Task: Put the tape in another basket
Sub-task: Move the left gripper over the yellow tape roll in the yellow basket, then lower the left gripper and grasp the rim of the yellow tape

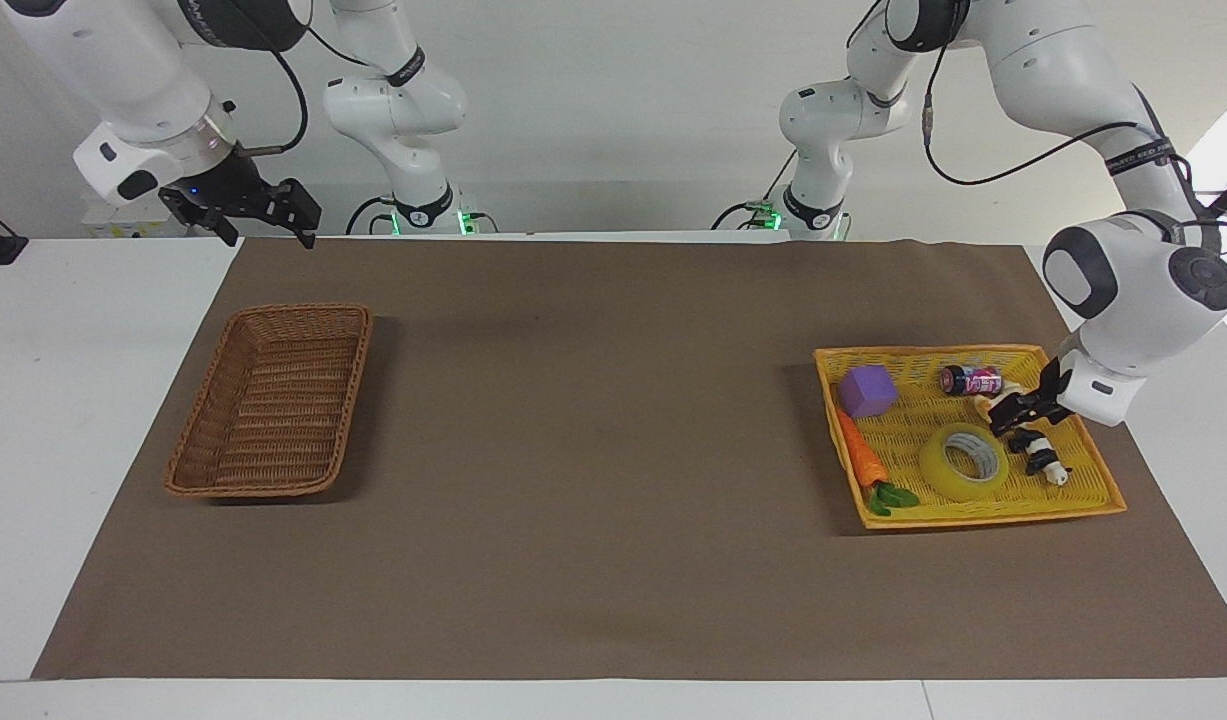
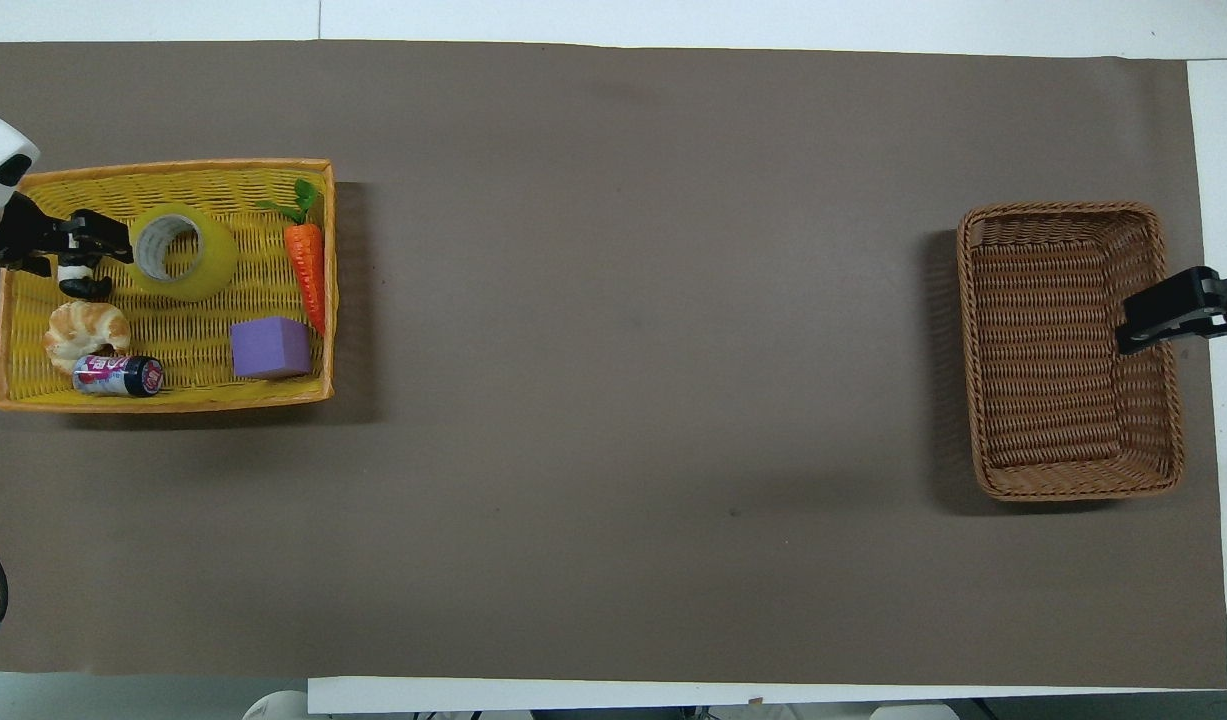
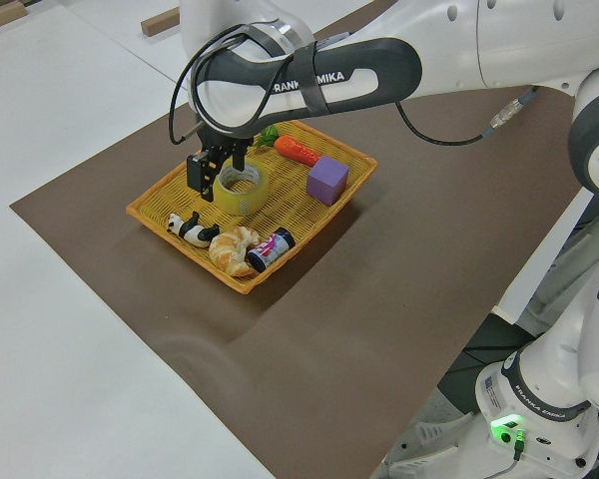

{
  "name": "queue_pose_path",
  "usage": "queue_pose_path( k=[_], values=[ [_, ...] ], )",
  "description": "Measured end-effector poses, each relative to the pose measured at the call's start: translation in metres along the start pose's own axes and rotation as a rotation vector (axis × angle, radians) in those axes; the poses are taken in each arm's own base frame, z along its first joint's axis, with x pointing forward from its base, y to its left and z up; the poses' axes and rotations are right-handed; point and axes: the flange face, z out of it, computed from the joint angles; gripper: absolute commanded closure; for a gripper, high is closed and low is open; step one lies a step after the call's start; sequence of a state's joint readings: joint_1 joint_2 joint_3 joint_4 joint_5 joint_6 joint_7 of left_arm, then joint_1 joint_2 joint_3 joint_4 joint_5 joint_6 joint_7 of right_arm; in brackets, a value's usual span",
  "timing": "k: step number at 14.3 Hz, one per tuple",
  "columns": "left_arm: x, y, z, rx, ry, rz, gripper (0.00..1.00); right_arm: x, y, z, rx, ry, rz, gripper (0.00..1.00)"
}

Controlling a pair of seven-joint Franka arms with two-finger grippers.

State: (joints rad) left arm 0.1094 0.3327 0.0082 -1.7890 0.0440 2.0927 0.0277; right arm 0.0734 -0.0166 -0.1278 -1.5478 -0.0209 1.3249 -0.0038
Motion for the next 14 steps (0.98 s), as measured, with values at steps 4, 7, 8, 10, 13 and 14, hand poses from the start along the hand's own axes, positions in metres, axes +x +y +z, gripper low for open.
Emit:
queue_pose_path(
  k=[4,7,8,10,13,14],
  values=[
    [0.003,0.005,0.006,-0.002,0.006,0.013,0.03,0.000,0.000,0.000,0.000,0.000,0.000,0.00],
    [0.009,0.007,0.011,-0.003,0.012,0.018,0.08,0.000,0.000,0.000,0.000,0.000,0.000,0.00],
    [0.011,0.007,0.016,-0.004,0.008,0.020,0.14,0.000,0.000,0.000,0.000,0.000,0.000,0.00],
    [0.013,0.008,0.028,-0.005,-0.007,0.028,0.20,0.000,0.000,0.000,0.000,0.000,0.000,0.00],
    [0.014,0.008,0.041,-0.006,-0.017,0.060,0.43,0.000,0.000,0.000,0.000,0.000,0.000,0.00],
    [0.014,0.009,0.044,-0.007,-0.022,0.065,0.53,0.000,0.000,0.000,0.000,0.000,0.000,0.00]
  ],
)
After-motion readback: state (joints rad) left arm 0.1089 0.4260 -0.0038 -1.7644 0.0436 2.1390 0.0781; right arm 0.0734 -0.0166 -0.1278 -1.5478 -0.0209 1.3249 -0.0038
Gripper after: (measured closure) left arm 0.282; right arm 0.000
